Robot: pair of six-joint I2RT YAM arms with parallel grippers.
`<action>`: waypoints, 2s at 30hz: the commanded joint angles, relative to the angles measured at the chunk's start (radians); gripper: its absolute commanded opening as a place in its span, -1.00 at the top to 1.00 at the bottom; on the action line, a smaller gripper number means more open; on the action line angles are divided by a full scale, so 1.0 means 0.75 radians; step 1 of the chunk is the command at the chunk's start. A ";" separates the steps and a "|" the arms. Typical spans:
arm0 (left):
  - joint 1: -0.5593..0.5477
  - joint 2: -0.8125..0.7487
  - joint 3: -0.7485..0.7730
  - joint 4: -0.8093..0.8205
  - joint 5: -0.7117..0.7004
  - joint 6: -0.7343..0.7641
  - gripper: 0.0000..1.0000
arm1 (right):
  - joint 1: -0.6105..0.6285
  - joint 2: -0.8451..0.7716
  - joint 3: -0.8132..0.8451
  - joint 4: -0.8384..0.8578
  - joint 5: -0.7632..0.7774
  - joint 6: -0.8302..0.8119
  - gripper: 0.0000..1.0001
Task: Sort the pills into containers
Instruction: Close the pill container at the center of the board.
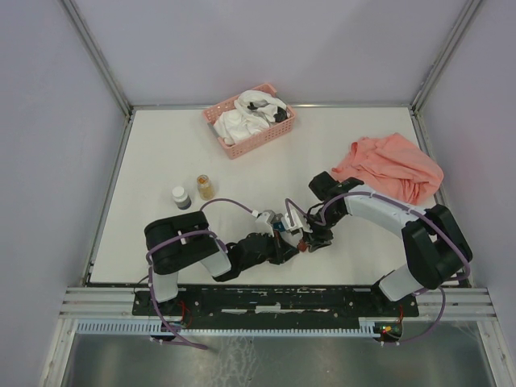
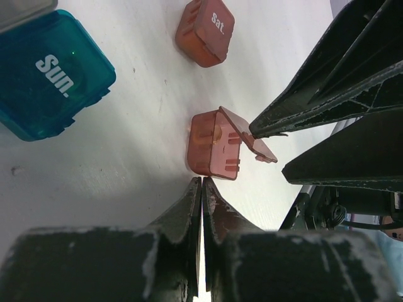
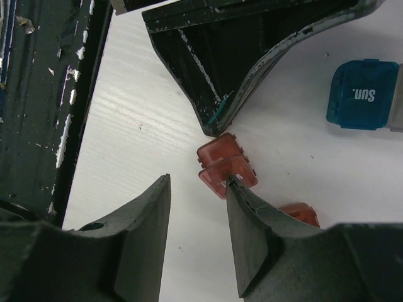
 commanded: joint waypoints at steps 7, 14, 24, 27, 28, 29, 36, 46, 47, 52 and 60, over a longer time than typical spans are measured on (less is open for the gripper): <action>0.009 0.016 0.035 0.081 0.009 -0.028 0.84 | 0.033 0.028 0.058 -0.018 0.039 -0.004 0.04; 0.011 0.023 0.036 0.090 0.017 -0.031 0.84 | 0.047 0.038 0.061 0.010 0.082 0.032 0.07; 0.022 0.034 0.025 0.128 0.030 -0.042 0.83 | 0.069 0.060 0.069 0.021 0.118 0.053 0.14; 0.025 0.034 0.015 0.144 0.034 -0.049 0.83 | 0.070 0.063 0.070 0.031 0.123 0.070 0.14; 0.028 0.033 0.011 0.151 0.038 -0.052 0.83 | 0.069 0.064 0.073 0.033 0.125 0.077 0.15; 0.030 0.033 0.006 0.159 0.041 -0.056 0.83 | 0.069 0.066 0.076 0.032 0.128 0.083 0.15; 0.034 0.024 -0.012 0.176 0.047 -0.065 0.81 | 0.066 0.081 0.117 0.010 0.094 0.145 0.21; 0.034 0.019 -0.015 0.183 0.053 -0.066 0.80 | 0.061 0.108 0.139 0.009 0.108 0.198 0.45; 0.034 0.019 -0.015 0.183 0.054 -0.068 0.80 | 0.060 0.111 0.140 0.009 0.109 0.200 0.47; 0.036 0.024 -0.015 0.184 0.056 -0.069 0.79 | 0.059 0.126 0.151 -0.002 0.116 0.204 0.56; 0.036 0.031 -0.027 0.228 0.062 -0.091 0.78 | 0.059 0.148 0.151 0.043 0.173 0.270 0.82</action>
